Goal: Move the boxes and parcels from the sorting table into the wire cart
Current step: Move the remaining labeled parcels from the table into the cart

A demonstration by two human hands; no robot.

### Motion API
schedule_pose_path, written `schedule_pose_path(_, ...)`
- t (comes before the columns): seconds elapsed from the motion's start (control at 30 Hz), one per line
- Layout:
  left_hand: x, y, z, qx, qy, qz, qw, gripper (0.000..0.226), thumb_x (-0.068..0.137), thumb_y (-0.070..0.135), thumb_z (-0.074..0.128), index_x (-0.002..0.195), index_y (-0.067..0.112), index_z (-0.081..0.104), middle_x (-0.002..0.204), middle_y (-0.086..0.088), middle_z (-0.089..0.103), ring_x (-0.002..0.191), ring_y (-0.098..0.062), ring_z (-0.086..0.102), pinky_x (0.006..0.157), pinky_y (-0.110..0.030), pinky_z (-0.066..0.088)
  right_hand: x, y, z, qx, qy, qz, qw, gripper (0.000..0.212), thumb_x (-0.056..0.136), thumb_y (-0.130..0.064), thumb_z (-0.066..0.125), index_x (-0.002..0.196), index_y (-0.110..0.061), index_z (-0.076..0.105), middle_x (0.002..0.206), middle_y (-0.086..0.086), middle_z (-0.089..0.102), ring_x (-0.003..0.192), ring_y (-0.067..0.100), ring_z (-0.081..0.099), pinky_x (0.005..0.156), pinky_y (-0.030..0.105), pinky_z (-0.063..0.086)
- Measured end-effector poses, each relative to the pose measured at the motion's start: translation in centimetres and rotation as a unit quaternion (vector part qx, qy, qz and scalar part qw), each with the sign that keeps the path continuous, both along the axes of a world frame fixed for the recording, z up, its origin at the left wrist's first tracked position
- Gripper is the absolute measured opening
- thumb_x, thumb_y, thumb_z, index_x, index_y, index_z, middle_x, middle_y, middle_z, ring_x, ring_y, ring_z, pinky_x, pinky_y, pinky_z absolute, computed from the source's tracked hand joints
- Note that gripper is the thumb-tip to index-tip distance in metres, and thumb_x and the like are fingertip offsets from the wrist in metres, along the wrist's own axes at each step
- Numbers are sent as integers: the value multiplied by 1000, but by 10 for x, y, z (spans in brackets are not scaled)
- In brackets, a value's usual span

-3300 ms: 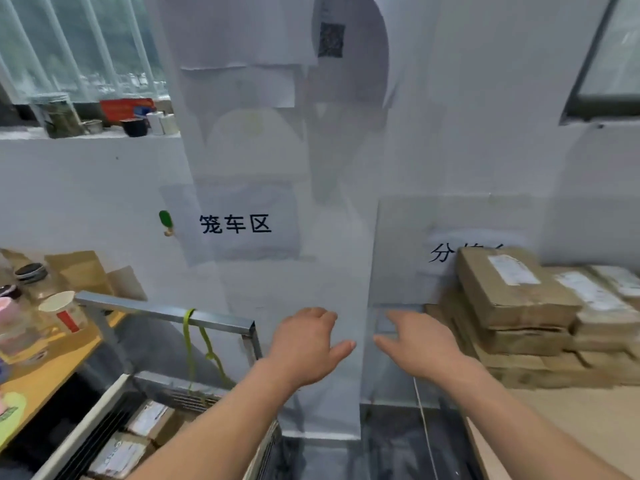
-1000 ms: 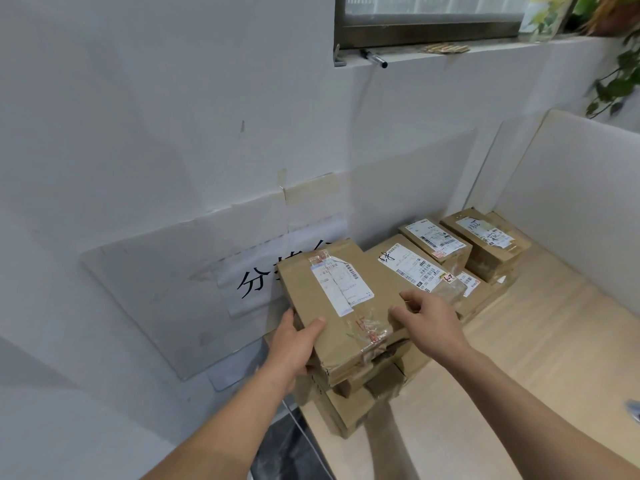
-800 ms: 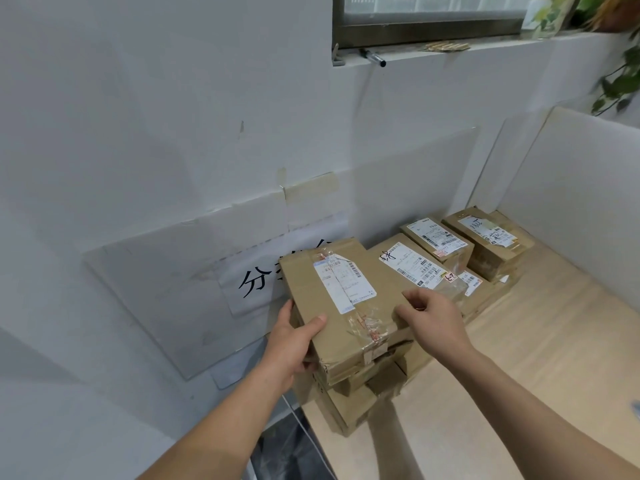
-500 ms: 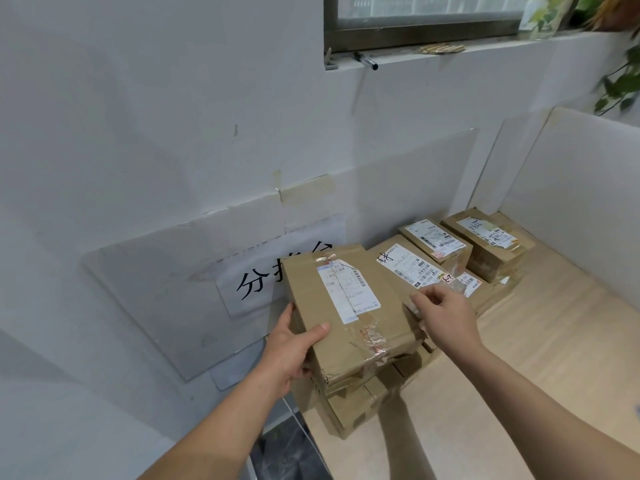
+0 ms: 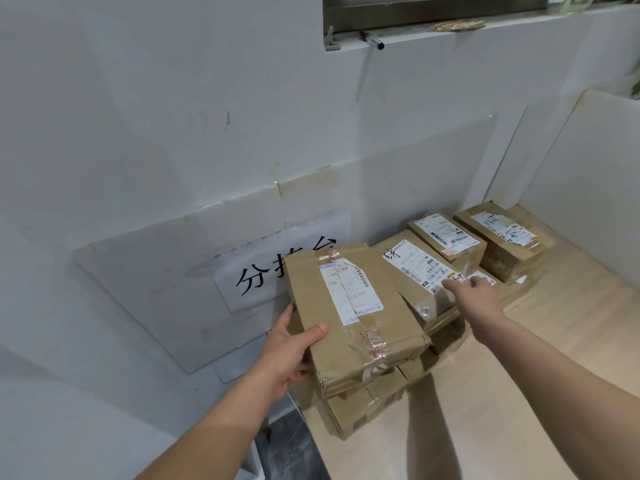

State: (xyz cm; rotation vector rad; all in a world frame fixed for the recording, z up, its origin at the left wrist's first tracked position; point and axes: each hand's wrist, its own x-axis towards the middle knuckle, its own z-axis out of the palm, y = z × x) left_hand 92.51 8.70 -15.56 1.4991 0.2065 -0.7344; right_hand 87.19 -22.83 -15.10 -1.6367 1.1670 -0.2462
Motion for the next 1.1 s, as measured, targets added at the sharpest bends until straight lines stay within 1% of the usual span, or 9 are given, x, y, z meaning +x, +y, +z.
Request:
schedule_pose_path(0.07,1,1,-1,5,1,-3,1000,94,82,21,82,154,47,26,120,-8,71,101,-32,72,83,-51,60,1,-3,-2,40,-14,-22,999,55,90,-36,72,132,-9,50,130,17,57,107,34,56,85,47,45)
schedule_pose_path(0.17,3,0,-2,10,3,-4,1000,95,82,21,82,154,47,26,120,-9,71,100,-34,72,89,-56,57,-1,-5,-3,64,-41,-41,996,26,91,-27,71,92,-8,54,97,17,63,77,24,53,83,42,42)
schedule_pose_path(0.27,4,1,-3,11,7,-2,1000,94,81,21,82,153,47,28,118,-11,72,99,-36,71,91,-58,56,-7,-9,-4,104,-57,-44,992,32,89,-26,73,108,-6,57,84,9,60,74,24,54,78,41,42)
schedule_pose_path(0.43,5,-1,-5,9,20,3,1000,95,79,20,84,152,48,29,114,-12,73,101,-38,71,92,-62,55,-14,-10,-4,163,-71,-48,983,41,90,-29,70,122,-6,60,106,13,62,81,26,58,81,45,50)
schedule_pose_path(0.6,5,0,-6,5,20,7,1000,94,79,21,83,152,48,30,113,-12,73,95,-35,73,89,-59,57,-16,-9,-11,159,-72,-55,983,35,89,-15,71,120,1,64,83,10,61,60,22,52,63,33,46)
schedule_pose_path(0.73,5,1,-3,-2,22,9,1000,90,83,18,80,153,46,30,112,-13,74,94,-34,73,87,-60,57,-15,-6,-15,121,-60,-65,989,58,89,-18,71,143,-10,51,116,14,63,91,31,59,75,39,45)
schedule_pose_path(0.87,2,2,-1,-9,19,9,1000,91,82,17,80,153,45,30,115,-13,73,99,-36,72,88,-61,57,-19,8,-8,-84,-35,-65,994,66,91,-34,70,149,-15,45,149,13,50,136,35,47,110,48,40)
schedule_pose_path(0.97,-3,3,2,-10,7,1,1000,95,79,19,82,153,46,30,116,-11,73,101,-35,72,91,-63,54,-29,27,6,-212,-106,-23,971,46,94,-31,68,135,-15,57,135,3,56,126,25,52,106,44,41)
schedule_pose_path(1.1,-13,3,10,-16,-17,-14,1000,94,80,18,81,154,45,29,118,-9,73,100,-33,73,89,-60,56,-41,51,23,-74,-199,83,974,31,95,-32,69,123,-20,66,112,-1,69,101,15,65,85,37,54)
